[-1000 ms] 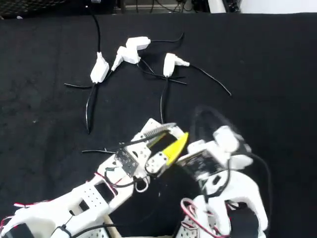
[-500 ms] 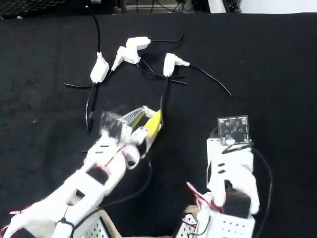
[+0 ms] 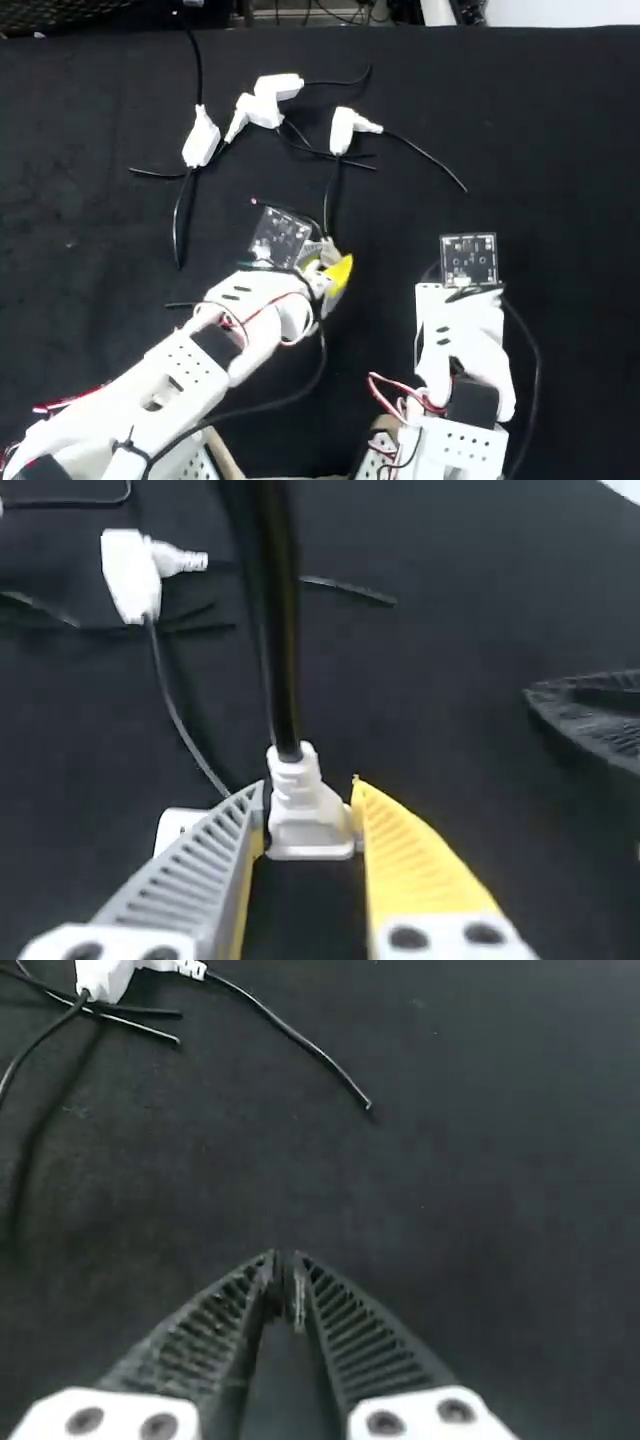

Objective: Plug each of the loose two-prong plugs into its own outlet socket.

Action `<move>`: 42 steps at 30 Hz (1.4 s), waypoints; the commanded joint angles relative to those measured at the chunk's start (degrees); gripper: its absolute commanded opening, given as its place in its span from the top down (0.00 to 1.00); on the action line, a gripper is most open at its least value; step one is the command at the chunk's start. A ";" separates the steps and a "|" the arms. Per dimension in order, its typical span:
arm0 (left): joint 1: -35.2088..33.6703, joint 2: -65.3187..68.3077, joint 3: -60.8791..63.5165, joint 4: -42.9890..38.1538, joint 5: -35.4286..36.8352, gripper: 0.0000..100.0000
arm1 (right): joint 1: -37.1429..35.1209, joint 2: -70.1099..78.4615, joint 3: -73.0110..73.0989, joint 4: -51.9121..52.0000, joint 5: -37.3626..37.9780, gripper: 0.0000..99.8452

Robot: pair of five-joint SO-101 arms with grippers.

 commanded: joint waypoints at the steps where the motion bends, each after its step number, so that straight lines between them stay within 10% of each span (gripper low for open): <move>1: -1.54 4.04 -7.69 6.77 -1.14 0.97 | 0.62 -1.98 0.48 -2.11 -0.26 0.99; 19: -8.66 16.35 -7.34 -3.78 -19.08 0.97 | -2.20 -1.98 1.10 -2.11 0.09 0.99; 42: -6.02 24.62 -16.13 2.11 -19.08 0.97 | -2.20 -1.98 1.19 -2.11 0.09 0.99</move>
